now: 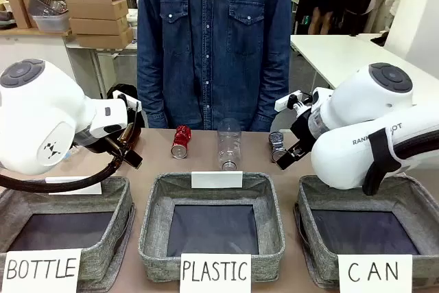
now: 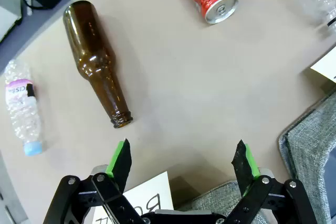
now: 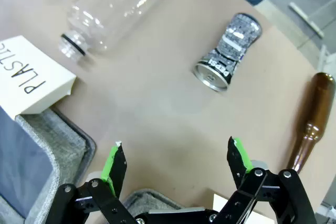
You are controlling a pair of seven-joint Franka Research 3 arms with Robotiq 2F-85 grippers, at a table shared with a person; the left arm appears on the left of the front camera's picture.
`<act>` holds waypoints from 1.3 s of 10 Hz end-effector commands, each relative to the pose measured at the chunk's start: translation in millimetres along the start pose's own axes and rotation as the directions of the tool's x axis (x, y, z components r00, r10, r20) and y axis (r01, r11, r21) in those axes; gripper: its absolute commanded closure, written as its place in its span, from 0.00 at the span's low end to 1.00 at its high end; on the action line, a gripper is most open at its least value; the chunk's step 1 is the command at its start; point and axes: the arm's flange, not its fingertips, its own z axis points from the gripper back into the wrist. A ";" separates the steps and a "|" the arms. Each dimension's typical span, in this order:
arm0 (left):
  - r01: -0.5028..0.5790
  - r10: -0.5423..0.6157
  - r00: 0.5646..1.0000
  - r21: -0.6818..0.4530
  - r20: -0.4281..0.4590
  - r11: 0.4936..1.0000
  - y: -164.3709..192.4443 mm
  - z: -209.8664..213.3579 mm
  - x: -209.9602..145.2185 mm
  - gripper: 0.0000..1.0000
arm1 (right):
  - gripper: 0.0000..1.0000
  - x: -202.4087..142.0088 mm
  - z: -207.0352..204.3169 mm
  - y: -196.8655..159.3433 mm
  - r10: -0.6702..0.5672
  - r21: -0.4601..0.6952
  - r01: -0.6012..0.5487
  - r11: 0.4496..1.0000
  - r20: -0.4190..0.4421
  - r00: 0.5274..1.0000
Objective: Sort the can waste into the basket.
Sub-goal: Pick up the can waste from the table and place it in the right Fabric basket.
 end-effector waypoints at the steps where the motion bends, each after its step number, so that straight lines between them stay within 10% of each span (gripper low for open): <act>1: 0.000 0.000 1.000 0.000 0.000 1.000 0.0 0.0 0.0 0.00 | 0.00 0.0 0.0 0.0 0.000 0.000 0.000 1.000 0.000 1.000; 13: 0.000 0.000 1.000 0.000 0.000 1.000 0.0 0.0 0.0 0.00 | 0.00 0.0 0.0 0.0 0.000 0.000 0.000 1.000 0.000 1.000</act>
